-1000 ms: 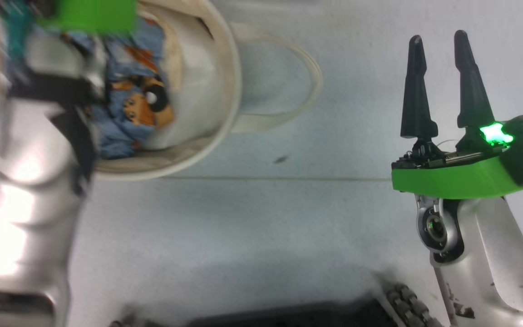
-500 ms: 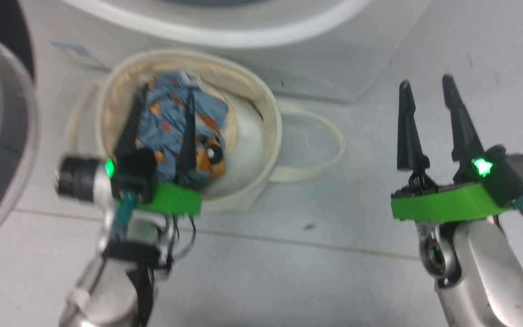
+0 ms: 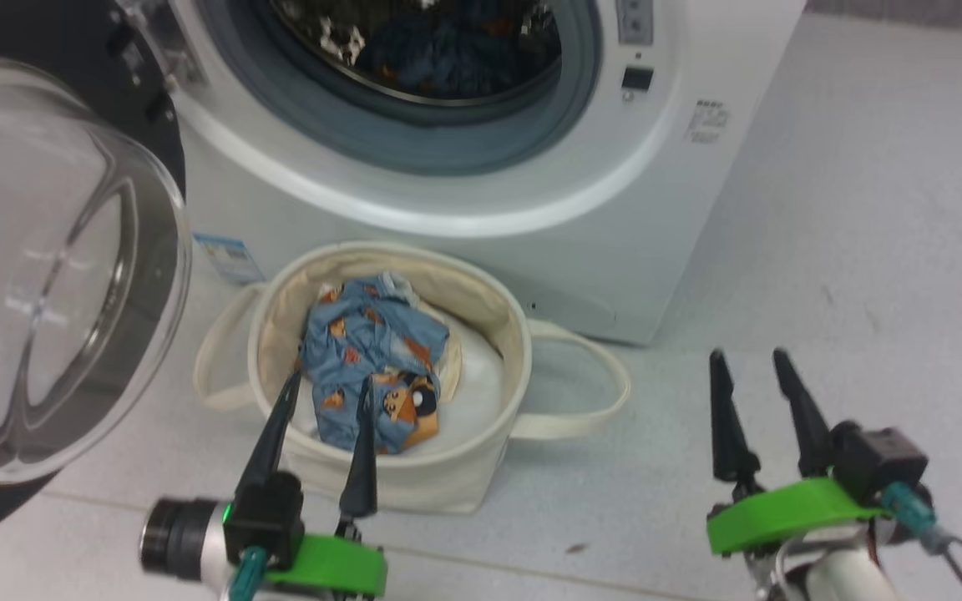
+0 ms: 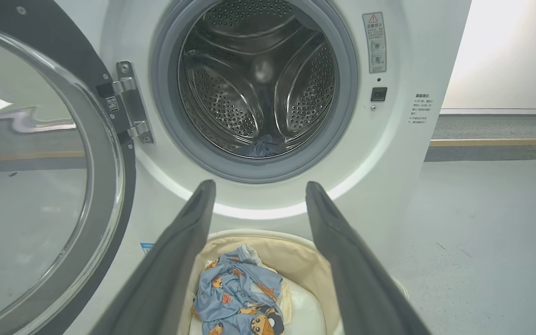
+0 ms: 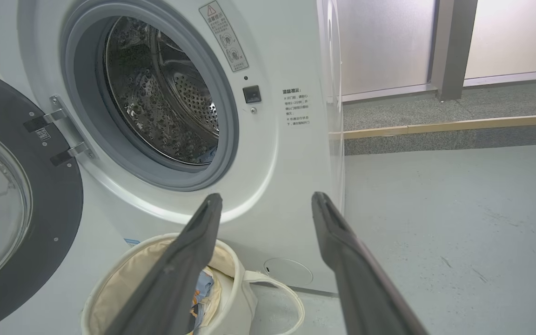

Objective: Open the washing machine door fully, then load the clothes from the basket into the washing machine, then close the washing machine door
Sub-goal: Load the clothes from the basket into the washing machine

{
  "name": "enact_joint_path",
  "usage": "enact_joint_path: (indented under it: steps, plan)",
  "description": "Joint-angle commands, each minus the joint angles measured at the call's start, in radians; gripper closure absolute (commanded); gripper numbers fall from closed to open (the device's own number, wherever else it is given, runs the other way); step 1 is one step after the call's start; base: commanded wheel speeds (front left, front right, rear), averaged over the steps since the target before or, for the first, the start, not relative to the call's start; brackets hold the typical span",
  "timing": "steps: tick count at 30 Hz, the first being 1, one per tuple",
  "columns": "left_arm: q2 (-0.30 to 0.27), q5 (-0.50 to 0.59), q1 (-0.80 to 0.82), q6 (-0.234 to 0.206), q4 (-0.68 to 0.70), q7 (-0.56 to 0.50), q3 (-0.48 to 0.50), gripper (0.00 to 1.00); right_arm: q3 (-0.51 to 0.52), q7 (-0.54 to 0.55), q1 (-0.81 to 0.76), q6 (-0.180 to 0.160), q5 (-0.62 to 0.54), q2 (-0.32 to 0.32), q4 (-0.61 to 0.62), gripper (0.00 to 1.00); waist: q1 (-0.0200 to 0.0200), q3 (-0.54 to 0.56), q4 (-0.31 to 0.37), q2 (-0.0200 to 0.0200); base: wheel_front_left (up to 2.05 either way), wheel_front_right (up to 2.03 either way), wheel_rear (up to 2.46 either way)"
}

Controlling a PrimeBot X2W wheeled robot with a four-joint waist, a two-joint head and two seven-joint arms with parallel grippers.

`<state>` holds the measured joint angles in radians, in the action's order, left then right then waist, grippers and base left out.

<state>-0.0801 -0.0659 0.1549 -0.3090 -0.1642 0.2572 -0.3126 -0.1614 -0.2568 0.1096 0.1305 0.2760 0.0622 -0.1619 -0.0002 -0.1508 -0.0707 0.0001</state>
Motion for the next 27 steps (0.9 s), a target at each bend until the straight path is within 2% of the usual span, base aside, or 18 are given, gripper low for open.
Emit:
enact_joint_path:
  steps: [1, 11, 27]
  plan:
    - [0.003, -0.005, -0.014, -0.004, 0.039, 0.005, 0.043, 0.0, -0.031, -0.005, 0.001, 0.0, 0.004, -0.011, 0.011, 0.0, 0.0002, 0.077, 0.009, -0.0001, 0.0, 0.0, 0.0]
    - [0.011, 0.029, -0.08, 0.032, 0.007, 0.005, 0.016, 0.0, -0.037, -0.005, -0.019, 0.0, 0.03, -0.012, -0.074, 0.0, 0.0002, 0.162, 0.024, -0.0001, 0.0, 0.0, 0.0]
    - [0.016, 0.038, -0.074, 0.045, 0.013, 0.005, 0.039, 0.0, -0.047, -0.005, -0.005, 0.0, 0.043, -0.012, -0.058, 0.0, 0.0002, 0.142, 0.026, -0.0001, 0.0, 0.0, 0.0]
